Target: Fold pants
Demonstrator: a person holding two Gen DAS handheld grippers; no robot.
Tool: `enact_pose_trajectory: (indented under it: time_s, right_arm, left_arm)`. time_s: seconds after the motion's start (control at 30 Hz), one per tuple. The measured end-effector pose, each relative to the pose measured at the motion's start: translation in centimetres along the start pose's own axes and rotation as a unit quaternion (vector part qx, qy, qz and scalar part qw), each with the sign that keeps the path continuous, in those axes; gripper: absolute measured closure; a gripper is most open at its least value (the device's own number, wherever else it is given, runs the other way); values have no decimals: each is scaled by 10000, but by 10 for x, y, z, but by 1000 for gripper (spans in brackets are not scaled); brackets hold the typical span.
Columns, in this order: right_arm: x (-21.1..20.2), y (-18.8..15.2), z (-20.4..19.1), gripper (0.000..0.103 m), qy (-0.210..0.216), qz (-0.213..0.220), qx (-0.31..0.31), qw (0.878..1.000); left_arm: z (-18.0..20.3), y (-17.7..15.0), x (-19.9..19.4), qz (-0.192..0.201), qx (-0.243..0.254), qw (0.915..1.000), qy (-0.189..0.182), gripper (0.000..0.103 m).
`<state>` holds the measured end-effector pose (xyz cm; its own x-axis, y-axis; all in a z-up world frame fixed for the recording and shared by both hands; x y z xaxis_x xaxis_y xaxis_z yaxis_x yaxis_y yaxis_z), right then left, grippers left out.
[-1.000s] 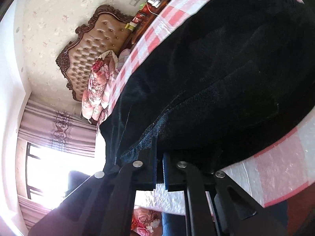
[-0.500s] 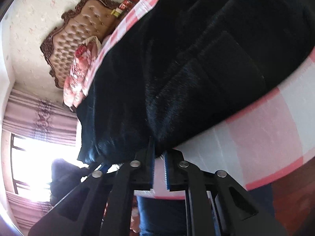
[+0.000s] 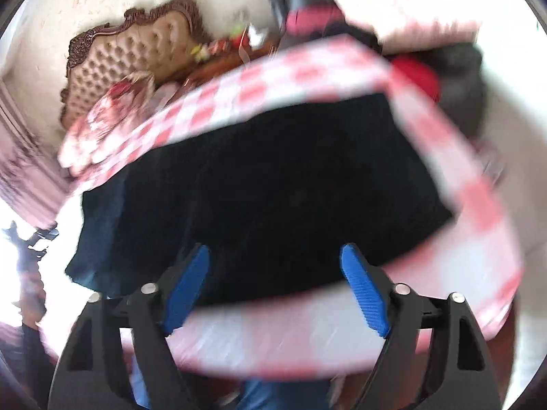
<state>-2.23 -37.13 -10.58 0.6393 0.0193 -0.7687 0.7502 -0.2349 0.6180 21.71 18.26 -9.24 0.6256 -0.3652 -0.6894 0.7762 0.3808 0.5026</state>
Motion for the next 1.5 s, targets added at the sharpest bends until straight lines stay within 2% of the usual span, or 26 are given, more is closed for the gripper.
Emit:
enact_pose_trajectory:
  time_s: [0.07,0.1,0.17,0.27,0.3,0.4,0.47,0.53,0.63,0.67,0.7,0.77,0.83,0.97,1.03,1.1,1.13,1.3,1.33,1.37,1.43,1.5]
  right_arm:
    - [11,14,7,24,-394,93,-164,9990]
    - [18,19,10,24,-525,92,-201,9984]
    - [36,22,15,24,-808,-121,-202,9965]
    - [54,14,26,24,-1052,-261,-204,9939]
    - [59,12,25,23,-1158,-321,-331,9922]
    - [70,11,10,22,-1463,-349,-723,9860]
    - [70,6,11,22,-1506,-343,-764,9850]
    - [69,3,12,21,-1495,-328,-737,9855]
    - [70,0,8,21,-1589,-333,-836,9832]
    - [70,0,9,20,-1590,-329,-836,9832]
    - [71,1,9,20,-1570,-334,-821,9836]
    - [69,1,10,20,-1525,-339,-824,9843]
    - [69,-1,9,19,-1518,-313,-858,9842]
    - [69,-2,9,17,-1487,-271,-814,9851]
    - [70,-1,9,16,-1485,-277,-795,9853]
    - [70,-1,8,15,-1518,-280,-784,9849]
    - [71,0,8,15,-1534,-280,-783,9847]
    - [70,-1,9,15,-1474,-292,-775,9856]
    - [69,-1,10,15,-1455,-290,-774,9859]
    - [69,-1,10,15,-1451,-296,-781,9859]
    - [70,-1,10,15,-1454,-312,-788,9857]
    - [70,0,10,15,-1437,-323,-787,9860]
  left_arm:
    - [-6,29,26,-86,246,9993,282,69]
    - [-5,38,37,-160,405,9987,282,69]
    - [-9,48,51,-191,606,9966,517,69]
    - [-5,52,77,-469,879,9927,680,69]
    - [-10,51,85,-569,914,9912,773,77]
    - [-9,48,95,-718,1035,9879,906,92]
    - [-10,50,90,-670,1017,9880,946,93]
    - [-21,56,87,-634,700,9908,970,100]
    - [-25,52,92,-748,624,9901,1009,96]
    - [-24,52,90,-669,648,9908,983,82]
    - [-23,52,81,-593,561,9933,818,61]
    - [-23,50,51,-307,410,9973,525,56]
    - [-30,36,17,-273,241,9982,483,56]
    - [-59,-26,-52,-163,-177,9992,327,57]
    - [-72,-52,-68,-186,-433,9987,208,61]
    - [-82,-70,-73,-268,-704,9971,81,69]
    - [-84,-74,-71,-298,-734,9969,25,72]
    - [-76,-84,-59,-485,-686,9964,-87,75]
    - [-74,-84,-55,-526,-600,9968,-17,77]
    - [-72,-85,-52,-576,-542,9969,34,95]
    - [-76,-83,-53,-461,-449,9968,469,98]
    - [-89,-81,-55,-482,-657,9959,403,98]
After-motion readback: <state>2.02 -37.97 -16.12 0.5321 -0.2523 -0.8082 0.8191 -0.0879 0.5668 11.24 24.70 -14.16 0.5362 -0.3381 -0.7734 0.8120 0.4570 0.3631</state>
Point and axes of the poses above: each gripper's, at about its wrist camera, not at the fingertips, and x roughly the way its jaws point, z to its right, y to its top, the point moved 2 cm from there along x, roughly the way its jaws point, and after that the axes turned 10 degrees about -x, right-handed, at the moved point
